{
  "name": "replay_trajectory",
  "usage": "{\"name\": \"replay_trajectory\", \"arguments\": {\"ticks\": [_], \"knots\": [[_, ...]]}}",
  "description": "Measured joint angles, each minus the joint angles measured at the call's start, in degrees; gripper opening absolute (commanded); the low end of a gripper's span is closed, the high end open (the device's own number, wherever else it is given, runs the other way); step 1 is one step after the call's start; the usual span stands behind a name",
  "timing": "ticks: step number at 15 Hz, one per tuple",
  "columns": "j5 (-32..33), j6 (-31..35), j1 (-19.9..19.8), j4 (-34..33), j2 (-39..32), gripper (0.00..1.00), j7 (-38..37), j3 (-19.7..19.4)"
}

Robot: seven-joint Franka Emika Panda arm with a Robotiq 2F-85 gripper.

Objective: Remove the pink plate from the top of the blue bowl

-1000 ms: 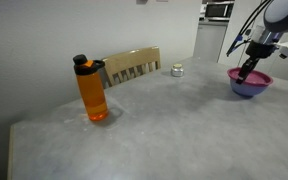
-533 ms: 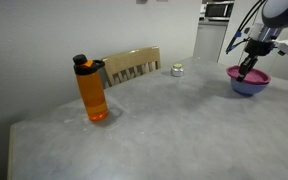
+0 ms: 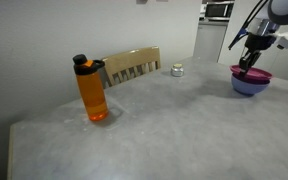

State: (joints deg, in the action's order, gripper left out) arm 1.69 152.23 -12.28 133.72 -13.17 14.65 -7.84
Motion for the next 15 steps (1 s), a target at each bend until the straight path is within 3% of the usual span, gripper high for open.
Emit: {"name": "replay_trajectory", "arguments": {"ticks": [6,15], "knots": [[6.88,-6.33,6.54,-0.21,7.03,0.03,-12.56,0.77],[2.8,-10.0,15.04,-8.24,5.19,0.03,-24.74,8.68]]}}
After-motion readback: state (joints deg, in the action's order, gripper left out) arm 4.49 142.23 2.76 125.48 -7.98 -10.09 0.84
